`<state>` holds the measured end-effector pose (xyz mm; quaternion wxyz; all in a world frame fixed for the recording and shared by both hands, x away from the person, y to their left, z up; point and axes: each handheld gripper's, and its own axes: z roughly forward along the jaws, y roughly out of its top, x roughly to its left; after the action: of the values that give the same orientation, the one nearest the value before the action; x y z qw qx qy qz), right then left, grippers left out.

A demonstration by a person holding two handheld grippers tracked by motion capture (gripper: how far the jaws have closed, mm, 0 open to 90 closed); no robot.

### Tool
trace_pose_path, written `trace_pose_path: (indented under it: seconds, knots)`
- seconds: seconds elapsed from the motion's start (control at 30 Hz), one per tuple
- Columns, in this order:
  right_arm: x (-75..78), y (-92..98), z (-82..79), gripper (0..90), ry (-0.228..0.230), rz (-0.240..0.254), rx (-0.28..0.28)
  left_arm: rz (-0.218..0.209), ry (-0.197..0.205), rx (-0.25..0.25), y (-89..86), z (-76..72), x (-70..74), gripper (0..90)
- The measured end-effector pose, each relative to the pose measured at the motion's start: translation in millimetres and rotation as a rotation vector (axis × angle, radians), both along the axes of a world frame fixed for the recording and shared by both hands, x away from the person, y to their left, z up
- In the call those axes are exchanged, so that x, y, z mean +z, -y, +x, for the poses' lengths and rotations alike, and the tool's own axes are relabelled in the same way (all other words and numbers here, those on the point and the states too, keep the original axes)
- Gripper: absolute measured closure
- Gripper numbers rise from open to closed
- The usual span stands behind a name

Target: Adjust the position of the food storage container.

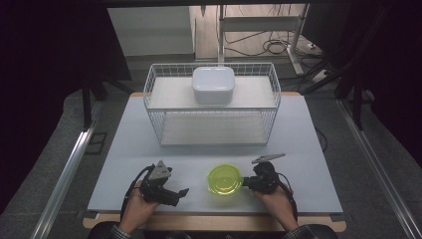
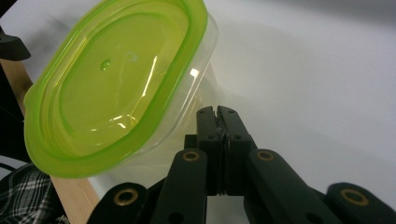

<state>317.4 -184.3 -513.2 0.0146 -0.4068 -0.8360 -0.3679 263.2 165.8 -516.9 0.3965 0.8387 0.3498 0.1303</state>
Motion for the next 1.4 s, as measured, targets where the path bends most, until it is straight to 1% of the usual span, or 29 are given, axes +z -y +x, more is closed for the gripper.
trace_pose_path:
  seconds: [0.4, 0.53, 0.63, 0.7, 0.8, 0.87, 0.9, 0.97, 1.03, 1.1, 1.13, 1.23, 1.33, 1.4]
  knots:
    - [-2.2, -27.2, 16.3, 88.4, -0.012, 0.012, 0.043, 0.003, 0.0, 0.004, -2.4, 0.5, 0.2, 4.9]
    - [-2.2, -28.5, 20.8, 88.4, 0.004, -0.002, 0.048, -0.001, -0.002, 0.008, -3.2, 0.7, -0.2, 4.9]
    - [-1.0, -23.4, 20.7, 88.4, 0.033, -0.027, 0.036, -0.003, -0.001, 0.008, -3.7, 0.6, 0.0, 5.0]
    - [-0.1, -19.6, 21.2, 88.3, 0.044, -0.03, 0.025, -0.004, 0.001, 0.008, -3.9, 0.4, 0.2, 5.0]
    - [3.4, -13.5, 19.9, 86.7, 0.083, -0.051, 0.017, 0.0, 0.008, 0.01, -4.7, 0.0, 0.6, 5.0]
    - [6.8, -10.2, 17.3, 85.4, 0.115, -0.062, 0.014, -0.005, 0.008, 0.013, -5.7, 0.0, 0.7, 5.1]
    - [8.6, -8.9, 16.1, 84.7, 0.123, -0.067, 0.013, -0.005, 0.009, 0.015, -6.5, -0.1, 1.0, 5.1]
    - [13.8, -5.9, 11.9, 81.0, 0.157, -0.074, 0.015, -0.008, 0.013, 0.018, -8.2, -0.5, 1.3, 5.2]
    - [18.3, -3.0, 7.9, 77.3, 0.199, -0.101, 0.025, -0.011, 0.013, 0.018, -9.1, -0.8, 1.6, 5.5]
    - [22.2, 1.2, 4.0, 73.1, 0.235, -0.127, 0.013, -0.019, 0.012, 0.02, -9.9, -1.2, 2.0, 5.7]
    - [23.6, 4.0, 2.7, 70.9, 0.246, -0.133, 0.004, -0.02, 0.011, 0.019, -10.0, -1.5, 1.9, 5.8]
    - [26.9, 14.1, 0.2, 61.9, 0.267, -0.136, -0.017, -0.014, 0.007, 0.016, -9.3, -2.5, 0.5, 5.9]
    - [29.2, 23.1, -2.5, 53.7, 0.272, -0.119, -0.047, -0.004, 0.011, 0.016, -8.3, -5.0, 0.2, 5.9]
    - [30.4, 26.1, -4.1, 46.8, 0.28, -0.105, -0.053, -0.005, 0.017, 0.015, -8.2, -7.0, 0.5, 5.9]
